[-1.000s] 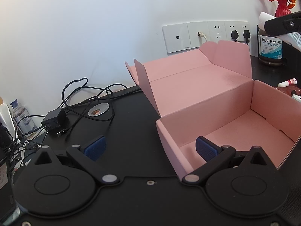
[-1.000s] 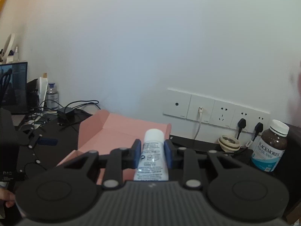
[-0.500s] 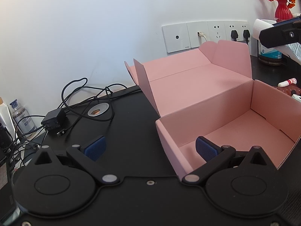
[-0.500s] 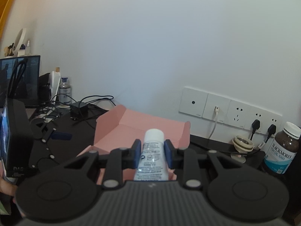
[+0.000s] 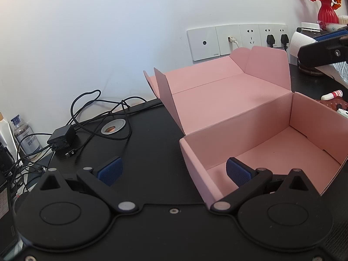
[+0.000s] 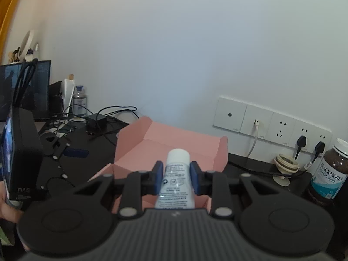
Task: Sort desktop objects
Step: 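Carry the white tube with the right tool toward the pink box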
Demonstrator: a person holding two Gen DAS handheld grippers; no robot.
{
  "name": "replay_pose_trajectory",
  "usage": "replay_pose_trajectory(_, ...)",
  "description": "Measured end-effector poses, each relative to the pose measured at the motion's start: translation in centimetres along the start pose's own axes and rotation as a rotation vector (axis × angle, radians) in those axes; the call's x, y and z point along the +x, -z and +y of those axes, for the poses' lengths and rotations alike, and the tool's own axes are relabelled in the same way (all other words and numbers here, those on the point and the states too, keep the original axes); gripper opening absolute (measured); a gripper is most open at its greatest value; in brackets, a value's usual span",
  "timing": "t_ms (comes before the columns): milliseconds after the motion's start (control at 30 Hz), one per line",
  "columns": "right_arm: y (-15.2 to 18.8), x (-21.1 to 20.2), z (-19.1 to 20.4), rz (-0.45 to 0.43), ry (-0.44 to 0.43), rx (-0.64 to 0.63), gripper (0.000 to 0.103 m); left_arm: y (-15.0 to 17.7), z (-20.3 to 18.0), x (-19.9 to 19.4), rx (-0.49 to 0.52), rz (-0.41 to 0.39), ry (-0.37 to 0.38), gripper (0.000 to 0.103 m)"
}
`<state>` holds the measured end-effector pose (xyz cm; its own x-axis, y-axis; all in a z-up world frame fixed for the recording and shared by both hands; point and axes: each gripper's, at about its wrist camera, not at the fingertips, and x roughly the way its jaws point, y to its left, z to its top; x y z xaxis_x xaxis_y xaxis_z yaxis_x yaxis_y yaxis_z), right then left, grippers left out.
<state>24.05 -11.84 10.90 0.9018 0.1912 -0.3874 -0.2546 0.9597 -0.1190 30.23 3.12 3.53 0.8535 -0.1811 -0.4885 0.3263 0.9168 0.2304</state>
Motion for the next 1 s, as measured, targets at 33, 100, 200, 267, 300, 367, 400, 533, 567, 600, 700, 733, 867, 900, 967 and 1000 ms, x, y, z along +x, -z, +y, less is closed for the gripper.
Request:
replay_pose_trajectory(33,0.1,0.0,0.0,0.002,0.000,0.000,0.026,0.0,0.0,0.0,0.000,0.000,0.000,0.103)
replay_pose_trajectory(100,0.2,0.1,0.1,0.004,-0.002,0.000,0.026,0.0,0.0,0.0,0.000,0.000,0.000,0.103)
replay_pose_trajectory(200,0.3,0.1,0.1,0.007,-0.006,-0.001,0.026,0.0,0.0,0.0,0.000,0.000,0.000,0.103)
replay_pose_trajectory(267,0.3,0.1,0.2,0.008,-0.008,-0.001,0.026,0.0,0.0,0.0,0.000,0.000,0.000,0.103)
replay_pose_trajectory(300,0.4,0.2,0.2,0.009,-0.009,0.000,0.026,0.0,0.0,0.0,0.000,0.000,0.000,0.103)
replay_pose_trajectory(367,0.4,0.2,0.2,0.011,-0.010,-0.001,0.026,0.0,-0.1,0.0,0.000,0.000,0.000,0.103)
replay_pose_trajectory(400,0.4,0.2,0.3,0.012,-0.011,-0.001,0.026,0.0,-0.1,0.0,0.000,0.000,0.000,0.103)
replay_pose_trajectory(533,0.6,0.3,0.3,0.016,-0.015,-0.002,0.026,0.0,-0.1,-0.1,0.000,0.000,-0.001,0.103)
replay_pose_trajectory(567,0.6,0.3,0.3,0.017,-0.015,-0.003,0.026,0.0,-0.1,0.0,0.000,0.000,-0.001,0.103)
replay_pose_trajectory(600,0.7,0.4,0.4,0.018,-0.016,-0.003,0.026,0.0,-0.1,0.0,0.000,0.000,0.000,0.103)
replay_pose_trajectory(700,0.8,0.6,0.5,0.024,-0.019,-0.003,0.026,0.0,-0.1,0.0,0.000,0.000,0.000,0.103)
replay_pose_trajectory(733,0.8,0.6,0.5,0.026,-0.019,-0.004,0.026,0.0,-0.1,0.0,0.000,0.000,0.000,0.103)
replay_pose_trajectory(867,1.1,1.0,0.6,0.034,-0.017,-0.002,0.026,0.0,-0.1,0.0,0.000,-0.001,0.000,0.103)
replay_pose_trajectory(900,1.1,1.1,0.6,0.036,-0.017,0.000,0.026,0.1,0.0,0.0,0.000,-0.001,0.000,0.103)
replay_pose_trajectory(967,1.2,1.2,0.5,0.038,-0.017,0.003,0.026,0.1,0.0,0.0,0.000,-0.001,0.000,0.103)
replay_pose_trajectory(1000,1.3,1.2,0.5,0.040,-0.018,0.005,0.026,0.1,-0.1,0.0,0.000,-0.001,0.000,0.103)
